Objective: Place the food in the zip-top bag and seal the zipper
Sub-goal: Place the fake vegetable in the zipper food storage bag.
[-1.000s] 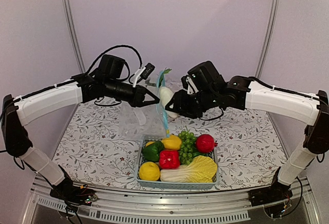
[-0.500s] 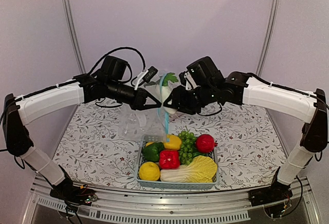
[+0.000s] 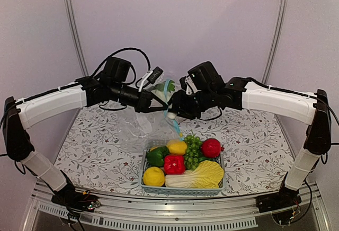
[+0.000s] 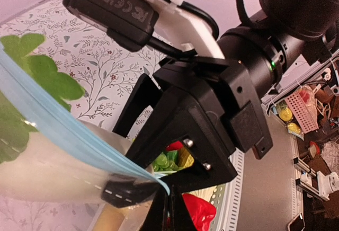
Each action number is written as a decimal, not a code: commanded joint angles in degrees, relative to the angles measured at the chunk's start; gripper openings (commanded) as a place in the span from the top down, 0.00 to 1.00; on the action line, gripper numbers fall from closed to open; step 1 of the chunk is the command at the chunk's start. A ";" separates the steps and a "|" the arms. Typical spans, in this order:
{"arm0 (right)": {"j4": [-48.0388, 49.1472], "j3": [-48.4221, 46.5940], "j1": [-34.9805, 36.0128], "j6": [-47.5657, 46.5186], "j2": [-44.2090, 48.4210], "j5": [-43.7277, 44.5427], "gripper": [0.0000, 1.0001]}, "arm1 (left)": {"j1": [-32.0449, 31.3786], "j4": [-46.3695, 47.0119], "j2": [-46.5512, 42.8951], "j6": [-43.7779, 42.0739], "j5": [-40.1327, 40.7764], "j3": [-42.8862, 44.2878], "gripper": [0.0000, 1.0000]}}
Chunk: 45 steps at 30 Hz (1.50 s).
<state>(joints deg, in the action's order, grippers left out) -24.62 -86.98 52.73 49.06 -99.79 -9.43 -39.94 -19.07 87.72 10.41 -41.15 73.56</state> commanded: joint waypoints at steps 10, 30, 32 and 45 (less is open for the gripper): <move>1.27 -0.03 -0.17 -0.48 0.87 -0.74 0.37 | 4.35 7.13 -1.50 6.78 -1.54 -2.28 1.00; 1.10 1.90 -0.22 -3.20 6.61 2.73 0.33 | 5.93 6.32 -0.22 8.05 -0.49 -1.93 1.00; 0.74 2.11 -0.17 -3.20 6.74 3.10 0.38 | 5.93 6.40 -0.35 8.07 -0.60 -1.93 1.00; 1.74 2.68 0.22 -2.07 4.13 1.98 0.55 | 6.02 7.56 -0.50 8.58 -2.36 -2.19 1.00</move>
<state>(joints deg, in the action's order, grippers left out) -23.90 -85.06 52.60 46.57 -94.28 -7.62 -34.68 -12.73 87.33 18.74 -42.39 71.92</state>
